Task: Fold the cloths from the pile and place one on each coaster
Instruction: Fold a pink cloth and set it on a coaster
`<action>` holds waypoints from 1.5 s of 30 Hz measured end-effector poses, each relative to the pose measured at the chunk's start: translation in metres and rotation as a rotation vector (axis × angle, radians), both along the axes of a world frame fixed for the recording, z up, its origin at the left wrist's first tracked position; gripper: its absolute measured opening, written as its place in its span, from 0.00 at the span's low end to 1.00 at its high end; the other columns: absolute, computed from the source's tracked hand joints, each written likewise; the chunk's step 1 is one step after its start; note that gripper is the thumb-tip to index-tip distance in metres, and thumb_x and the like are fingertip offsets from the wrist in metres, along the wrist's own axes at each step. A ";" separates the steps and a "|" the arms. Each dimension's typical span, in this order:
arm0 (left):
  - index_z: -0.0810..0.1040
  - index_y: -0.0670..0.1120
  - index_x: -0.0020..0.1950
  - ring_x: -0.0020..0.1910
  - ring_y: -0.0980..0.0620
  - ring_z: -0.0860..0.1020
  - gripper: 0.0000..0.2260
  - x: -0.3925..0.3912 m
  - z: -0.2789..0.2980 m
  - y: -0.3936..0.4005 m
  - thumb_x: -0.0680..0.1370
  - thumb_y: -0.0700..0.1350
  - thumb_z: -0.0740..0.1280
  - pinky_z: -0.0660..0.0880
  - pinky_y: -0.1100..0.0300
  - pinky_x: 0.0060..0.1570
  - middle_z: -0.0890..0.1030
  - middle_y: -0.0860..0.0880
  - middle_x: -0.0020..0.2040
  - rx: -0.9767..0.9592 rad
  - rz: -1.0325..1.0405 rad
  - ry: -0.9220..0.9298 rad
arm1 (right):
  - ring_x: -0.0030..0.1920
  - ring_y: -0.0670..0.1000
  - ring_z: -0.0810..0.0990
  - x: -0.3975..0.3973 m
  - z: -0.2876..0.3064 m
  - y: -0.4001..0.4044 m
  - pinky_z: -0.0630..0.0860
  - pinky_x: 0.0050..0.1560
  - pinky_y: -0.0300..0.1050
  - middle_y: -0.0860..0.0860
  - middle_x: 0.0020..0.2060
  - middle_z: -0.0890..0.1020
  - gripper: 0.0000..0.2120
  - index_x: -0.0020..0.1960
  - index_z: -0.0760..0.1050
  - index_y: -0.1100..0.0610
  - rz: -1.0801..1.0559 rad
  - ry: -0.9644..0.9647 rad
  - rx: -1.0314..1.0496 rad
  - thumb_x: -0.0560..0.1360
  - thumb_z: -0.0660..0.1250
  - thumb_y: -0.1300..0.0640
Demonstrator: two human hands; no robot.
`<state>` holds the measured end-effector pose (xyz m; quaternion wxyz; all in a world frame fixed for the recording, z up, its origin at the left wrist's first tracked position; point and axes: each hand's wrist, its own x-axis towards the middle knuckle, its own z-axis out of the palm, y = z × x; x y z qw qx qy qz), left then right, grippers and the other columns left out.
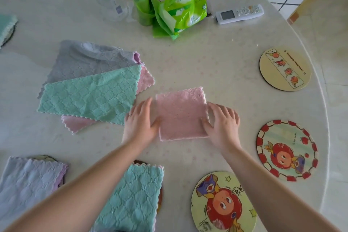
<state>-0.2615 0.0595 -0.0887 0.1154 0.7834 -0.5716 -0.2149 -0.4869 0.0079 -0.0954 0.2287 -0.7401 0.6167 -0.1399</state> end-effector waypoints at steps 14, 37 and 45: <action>0.78 0.45 0.49 0.45 0.48 0.76 0.06 -0.019 0.042 -0.004 0.76 0.46 0.67 0.74 0.54 0.48 0.79 0.45 0.48 0.331 0.493 0.932 | 0.45 0.51 0.80 0.005 0.027 -0.001 0.77 0.48 0.47 0.47 0.42 0.82 0.07 0.49 0.80 0.52 -0.400 -0.635 0.600 0.71 0.68 0.55; 0.79 0.51 0.46 0.42 0.55 0.76 0.06 -0.109 0.046 0.126 0.76 0.39 0.67 0.77 0.56 0.51 0.80 0.50 0.44 0.512 -0.025 0.777 | 0.43 0.49 0.83 -0.113 0.037 0.188 0.78 0.40 0.42 0.48 0.42 0.84 0.09 0.54 0.77 0.49 -0.589 -0.578 0.649 0.75 0.67 0.56; 0.79 0.51 0.53 0.44 0.61 0.76 0.07 -0.109 0.047 0.125 0.78 0.45 0.65 0.72 0.66 0.49 0.80 0.55 0.49 0.551 -0.097 0.738 | 0.45 0.44 0.80 -0.117 0.030 0.195 0.77 0.43 0.41 0.42 0.43 0.82 0.11 0.56 0.76 0.49 -0.555 -0.433 0.544 0.75 0.66 0.57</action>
